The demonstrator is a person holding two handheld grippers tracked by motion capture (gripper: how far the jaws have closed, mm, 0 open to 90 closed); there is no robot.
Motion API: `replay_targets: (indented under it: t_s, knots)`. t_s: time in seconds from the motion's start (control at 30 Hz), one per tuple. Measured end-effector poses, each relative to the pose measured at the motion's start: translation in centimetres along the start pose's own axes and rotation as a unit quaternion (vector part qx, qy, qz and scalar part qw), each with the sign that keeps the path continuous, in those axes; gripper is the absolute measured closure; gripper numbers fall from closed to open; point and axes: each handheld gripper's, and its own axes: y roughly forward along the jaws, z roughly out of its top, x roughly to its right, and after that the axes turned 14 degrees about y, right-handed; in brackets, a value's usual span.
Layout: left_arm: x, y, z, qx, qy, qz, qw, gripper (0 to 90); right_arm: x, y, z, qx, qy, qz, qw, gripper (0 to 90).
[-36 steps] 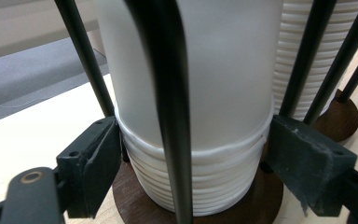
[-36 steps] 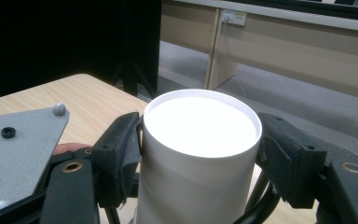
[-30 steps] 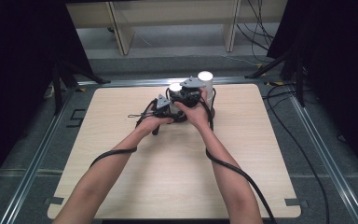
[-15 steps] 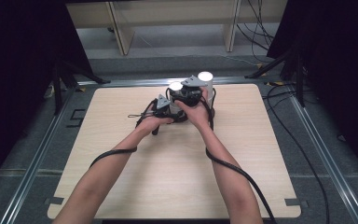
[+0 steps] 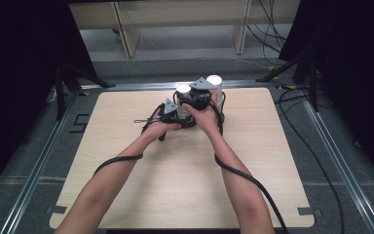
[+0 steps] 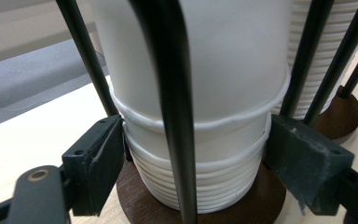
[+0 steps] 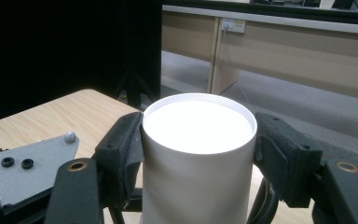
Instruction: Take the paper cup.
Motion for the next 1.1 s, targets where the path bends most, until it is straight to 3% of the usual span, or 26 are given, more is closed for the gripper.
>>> replay_targets:
  t_s: [0.1, 0.13, 0.17, 0.2, 0.43, 0.47, 0.53, 0.63, 0.67, 0.7, 0.73, 0.8, 0.83, 0.93, 0.97, 1.1]
  knots:
    - [0.0, 0.0, 0.0, 0.001, 0.001, 0.0, 1.0, 19.7, 0.0, -0.1, 0.1, 0.004, 0.001, -0.002, 1.0, 35.6]
    - [0.0, 0.0, 0.0, 0.001, 0.002, 0.0, 1.0, 19.7, -0.3, -0.3, 0.2, -0.005, 0.02, 0.002, 0.9998, 35.6]
    - [0.0, 0.0, 0.0, 0.0, 0.002, 0.001, 1.0, 19.8, -0.4, -0.3, 0.3, -0.004, 0.02, 0.002, 0.9998, 35.6]
    - [0.0, 0.0, 0.0, -0.001, 0.003, 0.002, 1.0, 19.8, -0.2, -0.3, 0.4, 0.007, 0.001, 0.001, 1.0, 35.6]
    - [0.0, 0.0, 0.0, -0.004, 0.007, 0.0, 1.0, 20.0, -0.4, -0.5, 0.8, 0.009, 0.011, 0.001, 0.9999, 35.6]
    - [0.0, 0.0, 0.0, -0.004, 0.007, 0.001, 1.0, 20.0, -0.3, -0.6, 0.9, 0.013, -0.001, -0.001, 0.9999, 35.6]
    - [0.0, 0.0, 0.0, -0.004, 0.007, 0.0, 1.0, 20.0, -0.4, -0.5, 0.9, 0.016, 0.008, 0.006, 0.9998, 35.6]
    - [0.0, 0.0, 0.0, -0.004, 0.007, 0.001, 1.0, 20.0, -0.4, -0.7, 1.2, 0.017, 0.001, 0.003, 0.9999, 35.6]
    - [0.0, 0.0, 0.0, -0.004, 0.008, 0.001, 1.0, 20.1, -0.6, -0.7, 1.1, 0.009, 0.021, 0.006, 0.9997, 35.6]
    - [0.0, 0.0, 0.0, -0.004, 0.008, 0.001, 1.0, 20.1, -0.5, -0.8, 1.3, 0.018, 0.0, 0.002, 0.9998, 35.6]
    - [0.0, 0.0, 0.0, -0.004, 0.008, 0.001, 1.0, 20.2, -0.7, -0.9, 1.3, 0.017, 0.011, 0.004, 0.9998, 35.6]
    - [0.1, -0.1, 0.0, -0.004, 0.008, 0.001, 1.0, 20.5, -0.6, -0.9, 1.5, 0.025, 0.0, 0.004, 0.9997, 35.6]
    - [0.1, -0.2, 0.0, -0.005, 0.009, 0.001, 0.9999, 20.5, -0.8, -1.0, 1.6, 0.017, 0.013, 0.006, 0.9998, 35.6]
    - [0.1, -0.2, 0.0, -0.006, 0.01, 0.003, 0.9999, 20.2, -0.6, -1.1, 1.9, 0.028, 0.005, 0.002, 0.9996, 35.6]
    - [0.1, -0.2, -0.1, -0.006, 0.008, 0.003, 0.9999, 20.1, -0.8, -1.2, 1.9, 0.023, 0.024, 0.006, 0.9994, 35.6]
    - [0.2, -0.3, 0.0, 0.003, -0.002, 0.005, 1.0, 19.6, -0.6, -1.4, 2.2, 0.031, 0.005, 0.001, 0.9995, 35.6]
